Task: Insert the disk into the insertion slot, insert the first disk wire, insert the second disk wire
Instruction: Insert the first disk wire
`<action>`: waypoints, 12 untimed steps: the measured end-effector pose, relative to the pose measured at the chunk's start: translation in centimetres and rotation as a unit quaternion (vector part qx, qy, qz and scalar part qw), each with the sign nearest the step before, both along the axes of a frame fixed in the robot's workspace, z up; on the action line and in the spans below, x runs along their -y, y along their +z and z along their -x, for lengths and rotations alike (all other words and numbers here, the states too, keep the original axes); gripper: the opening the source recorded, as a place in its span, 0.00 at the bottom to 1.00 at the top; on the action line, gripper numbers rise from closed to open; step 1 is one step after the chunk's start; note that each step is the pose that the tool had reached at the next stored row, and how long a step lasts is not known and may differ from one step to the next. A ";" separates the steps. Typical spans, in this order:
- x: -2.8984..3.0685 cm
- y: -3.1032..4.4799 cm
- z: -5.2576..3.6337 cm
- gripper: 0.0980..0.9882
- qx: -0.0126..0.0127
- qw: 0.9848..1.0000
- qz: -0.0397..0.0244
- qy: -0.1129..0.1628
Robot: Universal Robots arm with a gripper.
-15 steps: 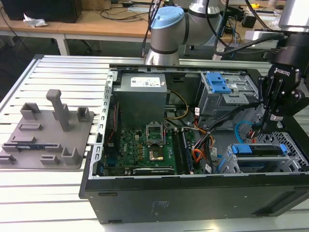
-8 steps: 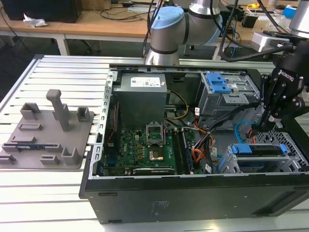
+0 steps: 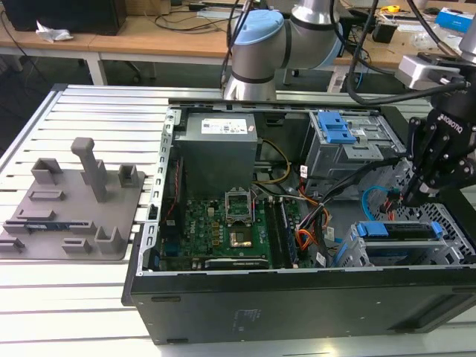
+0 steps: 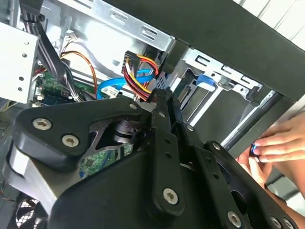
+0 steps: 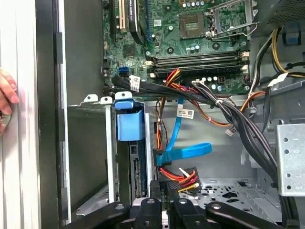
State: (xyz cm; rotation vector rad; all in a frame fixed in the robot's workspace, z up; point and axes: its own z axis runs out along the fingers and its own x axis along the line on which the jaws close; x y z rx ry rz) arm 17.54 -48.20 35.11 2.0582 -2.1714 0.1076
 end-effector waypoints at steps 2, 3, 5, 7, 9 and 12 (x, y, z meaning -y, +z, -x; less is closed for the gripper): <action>0.39 0.00 0.00 0.07 0.001 1.000 -0.010 0.001; 0.55 0.00 0.01 0.07 0.001 1.000 -0.012 0.002; 0.99 -0.02 0.01 0.07 0.002 1.000 -0.016 0.004; 1.26 -0.04 0.02 0.07 0.004 1.000 -0.017 0.007; 1.58 -0.08 0.05 0.07 0.008 1.000 -0.021 0.010; 1.60 -0.08 0.06 0.07 0.008 1.000 -0.022 0.012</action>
